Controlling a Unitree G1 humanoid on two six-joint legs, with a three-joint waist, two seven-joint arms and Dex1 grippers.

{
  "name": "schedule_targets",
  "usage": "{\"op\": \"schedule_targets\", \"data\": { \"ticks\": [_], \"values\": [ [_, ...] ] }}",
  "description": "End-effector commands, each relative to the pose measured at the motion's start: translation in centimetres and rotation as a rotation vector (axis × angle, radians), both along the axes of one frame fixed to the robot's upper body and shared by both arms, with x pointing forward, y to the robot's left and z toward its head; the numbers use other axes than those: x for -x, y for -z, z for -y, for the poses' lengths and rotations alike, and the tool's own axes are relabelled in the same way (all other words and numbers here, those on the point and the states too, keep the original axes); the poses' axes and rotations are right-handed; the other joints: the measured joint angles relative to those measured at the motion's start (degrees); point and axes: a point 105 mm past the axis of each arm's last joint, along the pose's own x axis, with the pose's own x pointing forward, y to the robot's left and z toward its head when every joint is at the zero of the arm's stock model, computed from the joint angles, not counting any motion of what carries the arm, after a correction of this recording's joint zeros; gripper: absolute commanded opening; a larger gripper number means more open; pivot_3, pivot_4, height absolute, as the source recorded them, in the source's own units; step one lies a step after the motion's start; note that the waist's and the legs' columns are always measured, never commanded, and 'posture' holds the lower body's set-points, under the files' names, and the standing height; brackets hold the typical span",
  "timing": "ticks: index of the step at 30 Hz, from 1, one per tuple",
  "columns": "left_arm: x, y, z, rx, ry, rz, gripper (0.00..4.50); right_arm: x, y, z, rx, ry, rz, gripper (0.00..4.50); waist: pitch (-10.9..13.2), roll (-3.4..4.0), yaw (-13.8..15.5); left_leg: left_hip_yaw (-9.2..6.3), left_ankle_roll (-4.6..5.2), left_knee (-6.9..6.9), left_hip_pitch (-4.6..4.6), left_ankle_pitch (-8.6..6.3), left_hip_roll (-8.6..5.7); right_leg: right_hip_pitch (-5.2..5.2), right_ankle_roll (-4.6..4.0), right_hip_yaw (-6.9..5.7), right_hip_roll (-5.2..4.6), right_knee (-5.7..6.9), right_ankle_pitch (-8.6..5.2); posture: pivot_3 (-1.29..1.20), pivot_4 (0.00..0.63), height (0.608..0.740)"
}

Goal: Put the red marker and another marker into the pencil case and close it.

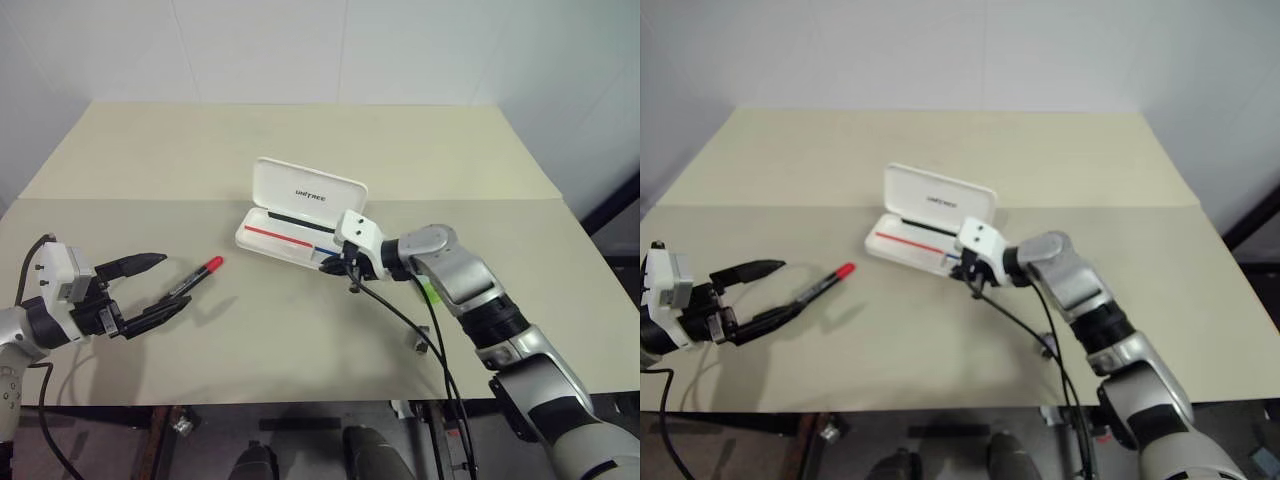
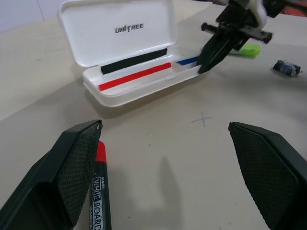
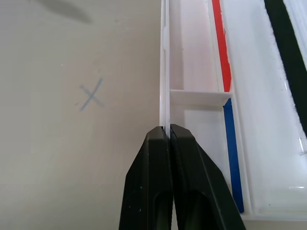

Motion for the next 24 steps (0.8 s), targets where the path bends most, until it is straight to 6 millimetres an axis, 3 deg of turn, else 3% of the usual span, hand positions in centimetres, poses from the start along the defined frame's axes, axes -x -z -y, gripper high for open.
{"op": "schedule_targets", "data": {
  "ticks": [1, 5, 11, 21, 24],
  "values": [
    [0.0, -0.6, 0.3, 0.009, 0.014, 0.039, 4.5, 1.9, -0.7, 0.7, 0.058, -0.082, 0.066, 0.06, 0.0, 0.0, 0.06, 0.0, 0.01, -0.01, 0.0, 0.0, -0.01, 0.0, 0.0, -0.07, -0.09, -0.03, 0.0, 0.0, 0.15, 0.74],
    [-0.2, -0.2, 0.3, 0.018, 0.014, 0.032, 4.5, 4.0, 0.6, 1.5, 0.144, -0.155, 0.05, 0.06, 0.0, 0.0, 0.01, 0.03, 0.03, -0.01, 0.0, -0.02, -0.05, 0.04, 0.0, -0.13, -0.25, -0.22, 0.0, 0.0, 0.15, 0.74],
    [-0.6, -0.2, 0.5, 0.022, 0.021, 0.03, 4.5, 5.4, 1.7, 1.4, 0.181, -0.224, 0.053, 0.06, 0.0, -0.01, 0.1, 0.02, 0.03, 0.01, 0.04, -0.02, -0.05, 0.04, 0.0, -0.12, -0.01, -0.16, 0.0, 0.0, 0.15, 0.74],
    [-0.7, -0.1, 0.6, 0.019, 0.028, 0.025, 4.5, 5.2, 3.4, 1.2, 0.177, -0.226, 0.073, 0.06, 0.0, -0.02, 0.4, 0.04, 0.03, 0.05, 0.04, -0.02, -0.06, 0.07, 0.0, -0.12, -0.14, -0.17, 0.0, 0.0, 0.15, 0.74],
    [-0.7, -0.2, 0.6, 0.018, 0.027, 0.028, 4.5, 5.0, 3.2, 1.0, 0.153, -0.218, 0.086, 0.71, 0.0, -0.02, 0.41, 0.04, 0.03, 0.06, 0.04, -0.02, -0.05, 0.06, 0.0, -0.12, -0.13, -0.12, 0.0, 0.0, 0.15, 0.74]
  ]
}}
